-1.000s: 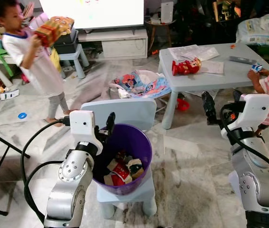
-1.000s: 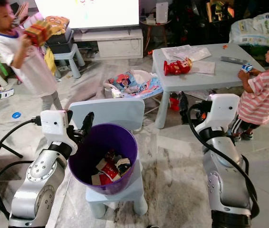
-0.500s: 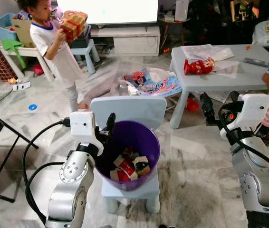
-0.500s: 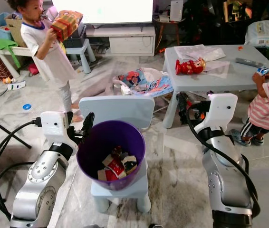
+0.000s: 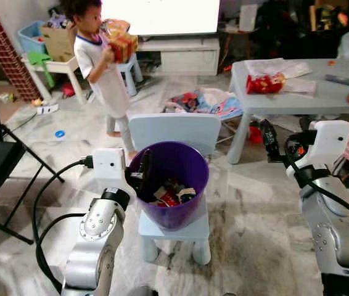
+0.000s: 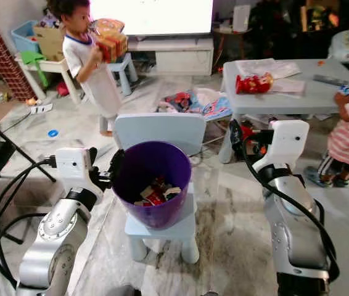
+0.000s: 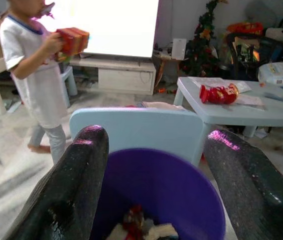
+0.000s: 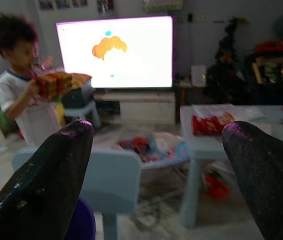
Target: Picking trash to rubbish bin
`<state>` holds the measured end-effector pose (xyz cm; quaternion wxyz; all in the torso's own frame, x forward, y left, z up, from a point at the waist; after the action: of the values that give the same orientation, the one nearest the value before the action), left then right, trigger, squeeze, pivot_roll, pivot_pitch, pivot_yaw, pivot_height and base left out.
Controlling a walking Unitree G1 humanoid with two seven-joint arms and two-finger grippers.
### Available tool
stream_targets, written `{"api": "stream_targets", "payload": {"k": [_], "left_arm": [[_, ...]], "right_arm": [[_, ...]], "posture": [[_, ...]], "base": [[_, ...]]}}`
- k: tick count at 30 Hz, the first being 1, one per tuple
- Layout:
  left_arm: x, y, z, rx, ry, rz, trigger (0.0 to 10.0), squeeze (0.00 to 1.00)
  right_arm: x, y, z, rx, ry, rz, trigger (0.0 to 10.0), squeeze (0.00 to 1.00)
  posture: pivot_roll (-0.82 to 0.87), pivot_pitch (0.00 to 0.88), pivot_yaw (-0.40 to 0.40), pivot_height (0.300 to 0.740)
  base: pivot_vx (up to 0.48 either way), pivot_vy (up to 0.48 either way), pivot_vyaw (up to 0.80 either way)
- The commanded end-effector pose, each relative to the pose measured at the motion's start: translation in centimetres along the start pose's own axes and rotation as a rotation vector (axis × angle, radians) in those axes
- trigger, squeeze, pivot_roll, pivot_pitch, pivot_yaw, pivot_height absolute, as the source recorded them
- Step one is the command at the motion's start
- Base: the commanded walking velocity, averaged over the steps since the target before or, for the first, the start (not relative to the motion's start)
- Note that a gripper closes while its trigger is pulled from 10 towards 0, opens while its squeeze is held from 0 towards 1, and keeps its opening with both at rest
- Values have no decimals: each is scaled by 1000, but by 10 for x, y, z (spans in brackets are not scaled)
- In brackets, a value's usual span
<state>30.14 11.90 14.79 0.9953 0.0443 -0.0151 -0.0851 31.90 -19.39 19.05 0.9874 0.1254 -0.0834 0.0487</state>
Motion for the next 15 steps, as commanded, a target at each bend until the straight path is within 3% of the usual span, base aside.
{"api": "stream_targets", "payload": {"k": [1, 15], "left_arm": [[-1, 7, -2, 9, 10, 19, 10000, 0], [1, 6, -3, 7, 7, 16, 10000, 0]], "right_arm": [[2, 6, 3, 1, -8, 23, 10000, 0], [4, 5, 3, -1, -9, 24, 10000, 0]], "posture": [[20, 62, 20, 740], [20, 50, 20, 740]], "base": [[-274, 0, 0], [-268, 0, 0]]}}
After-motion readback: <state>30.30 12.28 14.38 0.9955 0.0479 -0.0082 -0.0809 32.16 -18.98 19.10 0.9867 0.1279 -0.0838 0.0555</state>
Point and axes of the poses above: a point about 5 cm out from each wrist's last joint towards the gripper, its own x axis pointing out of the wrist towards the gripper, its own z axis along the axis of the wrist's last joint, y = z × x, the point moved 3 cm from there along x, pointing out of the wrist towards the gripper, and after that the axes turned 12 degrees about x, right-handed, at the moved point
